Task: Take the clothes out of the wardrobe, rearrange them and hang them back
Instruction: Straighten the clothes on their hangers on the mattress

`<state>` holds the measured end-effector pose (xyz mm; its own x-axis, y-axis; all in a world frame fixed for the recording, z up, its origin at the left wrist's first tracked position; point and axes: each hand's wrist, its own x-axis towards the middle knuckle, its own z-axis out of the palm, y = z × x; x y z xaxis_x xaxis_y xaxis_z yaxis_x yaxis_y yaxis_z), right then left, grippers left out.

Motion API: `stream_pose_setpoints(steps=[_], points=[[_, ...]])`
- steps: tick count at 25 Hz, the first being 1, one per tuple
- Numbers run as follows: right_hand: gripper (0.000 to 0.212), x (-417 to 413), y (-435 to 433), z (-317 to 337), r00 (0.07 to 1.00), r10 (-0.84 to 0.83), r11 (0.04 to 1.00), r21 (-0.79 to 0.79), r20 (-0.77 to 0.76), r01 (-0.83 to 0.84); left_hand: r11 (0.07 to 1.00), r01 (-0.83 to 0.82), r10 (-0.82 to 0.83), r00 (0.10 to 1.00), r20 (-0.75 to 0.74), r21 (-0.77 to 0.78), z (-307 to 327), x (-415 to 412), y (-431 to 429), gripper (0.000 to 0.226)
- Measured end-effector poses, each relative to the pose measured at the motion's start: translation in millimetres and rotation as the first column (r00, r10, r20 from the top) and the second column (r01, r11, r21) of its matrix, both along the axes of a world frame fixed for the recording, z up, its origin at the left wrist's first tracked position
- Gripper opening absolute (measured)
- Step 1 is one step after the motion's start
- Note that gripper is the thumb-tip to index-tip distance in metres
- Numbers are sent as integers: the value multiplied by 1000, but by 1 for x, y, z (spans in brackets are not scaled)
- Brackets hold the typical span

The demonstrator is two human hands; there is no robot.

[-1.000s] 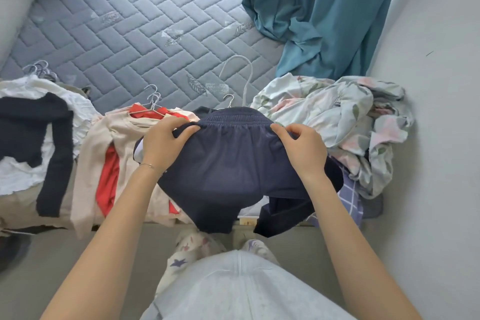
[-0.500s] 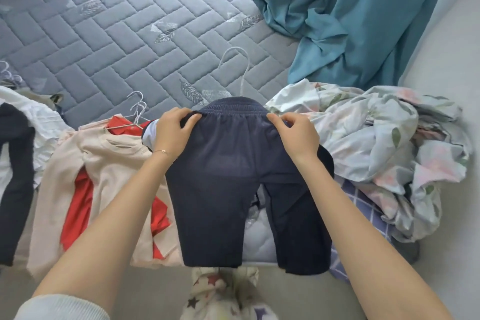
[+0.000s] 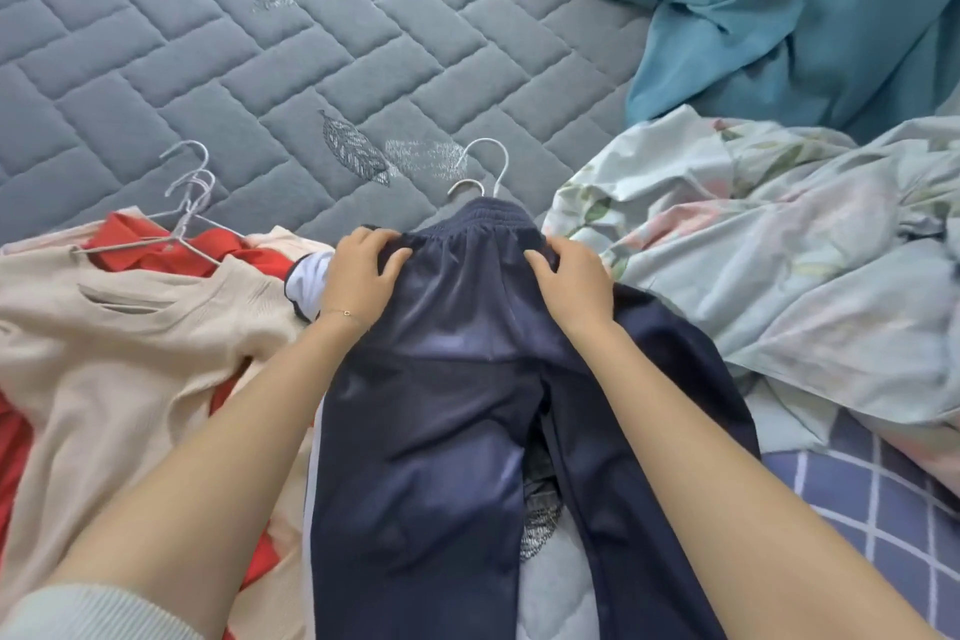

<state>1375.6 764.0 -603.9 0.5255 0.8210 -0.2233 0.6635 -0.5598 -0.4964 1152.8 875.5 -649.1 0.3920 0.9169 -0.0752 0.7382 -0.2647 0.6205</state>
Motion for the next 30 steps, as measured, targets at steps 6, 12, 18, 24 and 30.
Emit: stream_pose_setpoints(steps=[6, 12, 18, 24, 30], points=[[48, -20, -22, 36, 997, 77, 997, -23, 12, -76, 996, 85, -84, 996, -27, 34, 46, -19, -39, 45], [62, -78, -68, 167, 968, 250, 963, 93, 19, -251, 989, 85, -81, 996, -31, 122, 186, -66, -111, 50], [59, -154, -133, 291, 934, 345, 927, 185, -86, -326, 986, -122, 125, 992, -17, 111, 314, -130, -205, 50], [58, -220, -186, 364, 861, 489, 847, 310, -139, -431, 906, -385, 384, 922, 44, 176, 386, -216, -296, 49], [52, -335, -208, 397, 740, 664, 721, 356, -108, -595, 805, -568, 566, 822, 64, 172, 413, -328, -352, 51]])
